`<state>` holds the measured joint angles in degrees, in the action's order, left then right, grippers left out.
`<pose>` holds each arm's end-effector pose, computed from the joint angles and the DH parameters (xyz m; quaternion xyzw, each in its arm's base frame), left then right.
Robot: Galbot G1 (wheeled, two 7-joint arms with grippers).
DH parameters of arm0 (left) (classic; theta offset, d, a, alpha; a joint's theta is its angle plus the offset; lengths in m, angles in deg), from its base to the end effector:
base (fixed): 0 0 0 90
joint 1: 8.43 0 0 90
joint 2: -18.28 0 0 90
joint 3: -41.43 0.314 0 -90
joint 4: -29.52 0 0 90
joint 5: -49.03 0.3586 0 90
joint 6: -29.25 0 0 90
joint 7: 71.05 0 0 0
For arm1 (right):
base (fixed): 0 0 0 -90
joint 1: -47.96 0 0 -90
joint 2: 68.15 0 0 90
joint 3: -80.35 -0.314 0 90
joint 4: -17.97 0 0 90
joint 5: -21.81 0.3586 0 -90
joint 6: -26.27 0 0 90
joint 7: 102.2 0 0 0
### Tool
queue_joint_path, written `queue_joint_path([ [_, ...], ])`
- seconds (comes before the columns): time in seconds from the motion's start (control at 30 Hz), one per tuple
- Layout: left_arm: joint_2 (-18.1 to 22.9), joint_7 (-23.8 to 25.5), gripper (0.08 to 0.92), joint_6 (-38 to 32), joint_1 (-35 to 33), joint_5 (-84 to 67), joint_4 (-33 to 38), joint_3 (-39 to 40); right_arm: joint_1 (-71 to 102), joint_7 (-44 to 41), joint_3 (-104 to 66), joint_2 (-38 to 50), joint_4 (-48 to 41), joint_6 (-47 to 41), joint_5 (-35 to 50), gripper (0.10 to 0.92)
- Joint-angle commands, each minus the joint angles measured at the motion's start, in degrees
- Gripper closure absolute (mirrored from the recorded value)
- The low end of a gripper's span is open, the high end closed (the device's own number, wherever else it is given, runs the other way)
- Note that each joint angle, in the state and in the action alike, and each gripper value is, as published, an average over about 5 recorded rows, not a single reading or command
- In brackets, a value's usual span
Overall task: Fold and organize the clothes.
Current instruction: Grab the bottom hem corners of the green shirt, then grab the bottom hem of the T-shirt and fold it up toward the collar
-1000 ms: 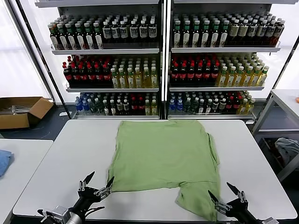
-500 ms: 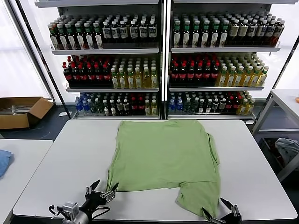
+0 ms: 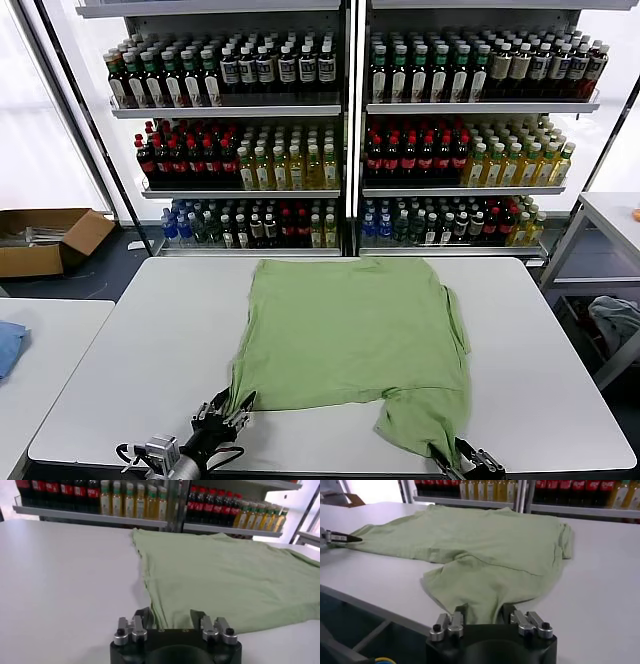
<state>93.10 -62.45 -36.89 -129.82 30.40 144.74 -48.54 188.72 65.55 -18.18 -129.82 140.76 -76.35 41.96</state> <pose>0.1959 0.0420 -0.3018 -0.1335 -0.9537 0.0535 0.2640 0.1234 -0.0962 -0.2842 0.1790 -0.9472 0.0399 0.2629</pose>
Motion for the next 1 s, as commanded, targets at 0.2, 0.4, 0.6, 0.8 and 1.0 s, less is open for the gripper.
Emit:
queue_joint_path([
  [0.2, 0.03, -0.42, 0.753, -0.53, -1.49, 2.3, 1.26, 1.01, -0.87, -0.56, -0.01, -1.29, -0.03, 2.6, 1.21, 0.904],
  [0.4, -0.15, -0.8, 0.89, -0.82, -4.32, 3.07, 5.94, 0.35, 2.21, -3.19, -1.4, -2.46, 2.84, 6.91, 1.75, 0.919],
  [0.6, 0.96, -1.28, 0.909, -0.46, -10.12, 4.61, 11.64, -1.43, 8.27, -5.14, -4.37, -2.51, 5.05, 10.57, 3.53, 0.919],
  [0.8, 1.33, -1.51, 0.909, -0.63, -17.42, 6.14, 16.19, -3.02, 14.0, -6.16, -7.68, -3.56, 7.88, 13.48, 6.08, 0.919],
  [1.0, 0.73, -1.82, 0.909, -0.51, -22.27, 6.18, 19.68, -4.3, 18.82, -6.67, -8.99, -3.86, 10.85, 15.03, 7.25, 0.919],
])
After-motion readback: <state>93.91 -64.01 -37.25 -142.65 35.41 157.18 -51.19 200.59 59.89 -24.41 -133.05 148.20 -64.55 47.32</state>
